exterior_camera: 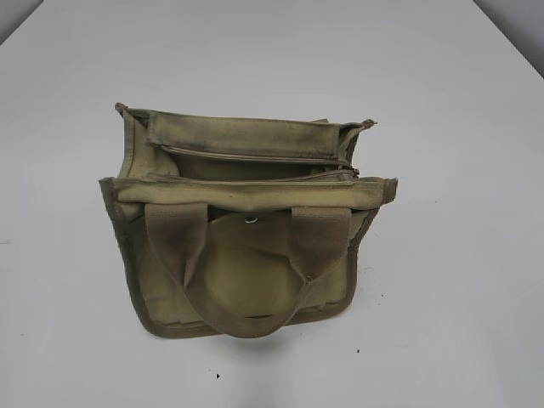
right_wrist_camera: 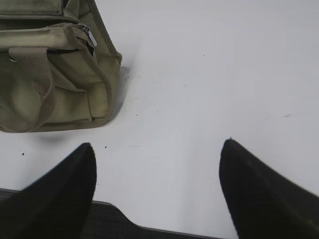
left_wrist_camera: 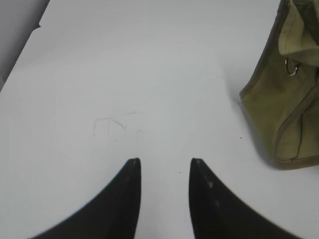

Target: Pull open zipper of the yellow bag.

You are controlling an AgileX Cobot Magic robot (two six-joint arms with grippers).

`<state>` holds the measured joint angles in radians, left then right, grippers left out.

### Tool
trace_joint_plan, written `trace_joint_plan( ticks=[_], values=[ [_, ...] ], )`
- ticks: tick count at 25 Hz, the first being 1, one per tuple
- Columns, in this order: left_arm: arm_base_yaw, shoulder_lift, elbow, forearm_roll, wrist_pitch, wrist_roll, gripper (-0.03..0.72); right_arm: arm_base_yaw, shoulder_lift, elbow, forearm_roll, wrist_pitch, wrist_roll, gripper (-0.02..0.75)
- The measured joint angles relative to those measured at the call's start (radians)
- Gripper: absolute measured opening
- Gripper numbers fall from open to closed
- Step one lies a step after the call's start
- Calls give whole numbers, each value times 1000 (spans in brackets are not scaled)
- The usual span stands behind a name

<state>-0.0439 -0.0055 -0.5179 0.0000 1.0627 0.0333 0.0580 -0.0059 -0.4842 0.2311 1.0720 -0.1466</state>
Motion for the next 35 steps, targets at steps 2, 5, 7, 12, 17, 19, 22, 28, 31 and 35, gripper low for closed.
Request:
trace_joint_plan(
  ticks=[2, 5, 7, 12, 17, 19, 22, 28, 31, 35],
  values=[
    [0, 0, 0, 0, 0, 0, 257, 0, 0, 0, -7, 4, -8, 594],
    [0, 0, 0, 0, 0, 0, 257, 0, 0, 0, -40, 8, -10, 594],
    [0, 0, 0, 0, 0, 0, 257, 0, 0, 0, -70, 8, -12, 594],
    [0, 0, 0, 0, 0, 0, 256, 0, 0, 0, -131, 8, -12, 594],
    [0, 0, 0, 0, 0, 0, 256, 0, 0, 0, -136, 9, -12, 594],
    [0, 0, 0, 0, 0, 0, 256, 0, 0, 0, -136, 9, -12, 594],
    [0, 0, 0, 0, 0, 0, 256, 0, 0, 0, -136, 9, -12, 594],
    [0, 0, 0, 0, 0, 0, 256, 0, 0, 0, -136, 10, -12, 594],
    [0, 0, 0, 0, 0, 0, 256, 0, 0, 0, -136, 10, -12, 594],
    [0, 0, 0, 0, 0, 0, 256, 0, 0, 0, -135, 10, -12, 594]
  ],
)
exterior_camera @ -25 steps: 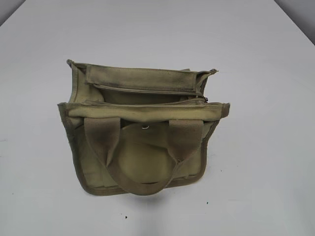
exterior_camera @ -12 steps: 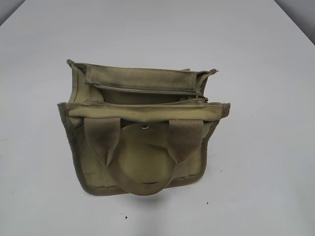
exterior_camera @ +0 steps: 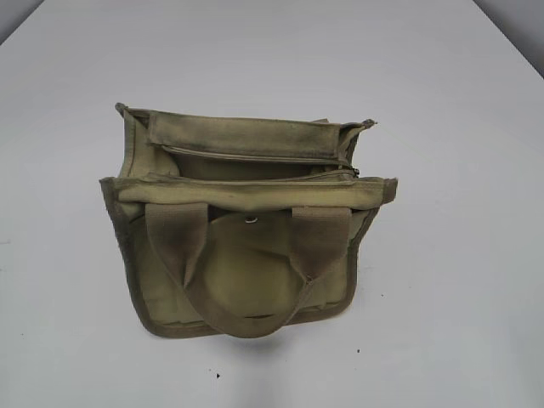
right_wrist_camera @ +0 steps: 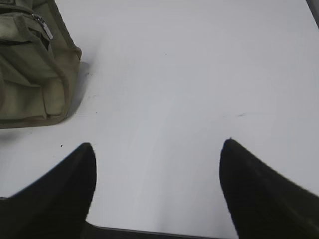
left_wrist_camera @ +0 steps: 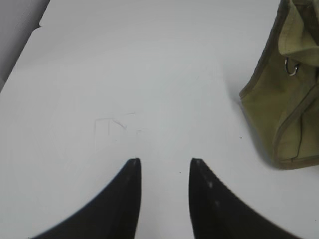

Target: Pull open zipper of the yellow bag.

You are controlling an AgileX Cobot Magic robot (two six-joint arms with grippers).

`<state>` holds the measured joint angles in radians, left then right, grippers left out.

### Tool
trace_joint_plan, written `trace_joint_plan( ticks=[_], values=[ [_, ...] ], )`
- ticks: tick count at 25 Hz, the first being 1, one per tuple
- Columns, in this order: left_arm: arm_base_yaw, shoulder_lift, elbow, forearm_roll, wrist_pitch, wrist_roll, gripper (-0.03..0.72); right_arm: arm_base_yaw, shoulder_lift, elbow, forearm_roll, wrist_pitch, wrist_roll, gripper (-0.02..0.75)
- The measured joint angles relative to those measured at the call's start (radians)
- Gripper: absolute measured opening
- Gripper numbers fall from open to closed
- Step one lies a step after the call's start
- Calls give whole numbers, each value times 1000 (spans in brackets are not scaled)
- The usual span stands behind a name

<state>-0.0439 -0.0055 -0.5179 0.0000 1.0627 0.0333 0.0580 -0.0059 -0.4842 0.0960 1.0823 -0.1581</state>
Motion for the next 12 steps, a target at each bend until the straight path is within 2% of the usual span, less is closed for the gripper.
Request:
trace_joint_plan(
  ticks=[12],
  values=[
    [0, 0, 0, 0, 0, 0, 256, 0, 0, 0, 19, 0, 0, 594]
  ],
)
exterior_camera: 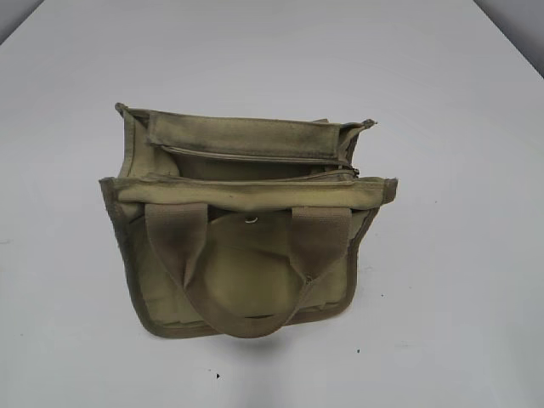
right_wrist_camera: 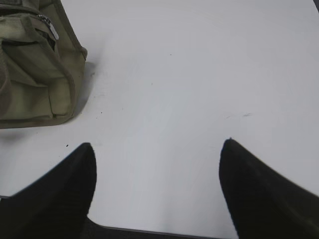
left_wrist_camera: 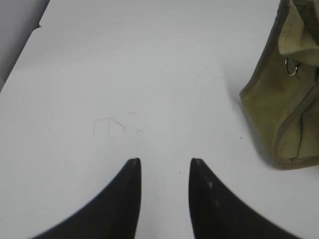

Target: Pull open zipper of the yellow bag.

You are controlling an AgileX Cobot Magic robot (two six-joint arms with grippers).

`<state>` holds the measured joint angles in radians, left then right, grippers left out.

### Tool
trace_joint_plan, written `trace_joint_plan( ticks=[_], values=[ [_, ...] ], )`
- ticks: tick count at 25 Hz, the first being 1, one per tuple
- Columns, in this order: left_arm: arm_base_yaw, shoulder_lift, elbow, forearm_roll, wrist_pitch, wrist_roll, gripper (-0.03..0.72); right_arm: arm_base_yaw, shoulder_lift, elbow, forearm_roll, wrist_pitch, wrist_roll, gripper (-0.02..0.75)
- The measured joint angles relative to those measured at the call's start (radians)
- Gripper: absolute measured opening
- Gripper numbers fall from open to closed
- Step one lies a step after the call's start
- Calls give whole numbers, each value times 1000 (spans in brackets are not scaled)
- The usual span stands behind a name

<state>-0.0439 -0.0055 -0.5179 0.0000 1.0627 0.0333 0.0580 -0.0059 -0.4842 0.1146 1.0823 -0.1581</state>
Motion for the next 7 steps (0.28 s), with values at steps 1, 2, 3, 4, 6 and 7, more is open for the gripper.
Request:
trace_joint_plan(
  ticks=[1, 2, 3, 4, 6, 7],
  values=[
    [0, 0, 0, 0, 0, 0, 256, 0, 0, 0, 0, 0, 0, 594],
    [0, 0, 0, 0, 0, 0, 256, 0, 0, 0, 0, 0, 0, 594],
    [0, 0, 0, 0, 0, 0, 256, 0, 0, 0, 0, 0, 0, 594],
    [0, 0, 0, 0, 0, 0, 256, 0, 0, 0, 0, 0, 0, 594],
    [0, 0, 0, 0, 0, 0, 256, 0, 0, 0, 2, 0, 0, 594],
    [0, 0, 0, 0, 0, 0, 256, 0, 0, 0, 3, 0, 0, 594]
  ],
)
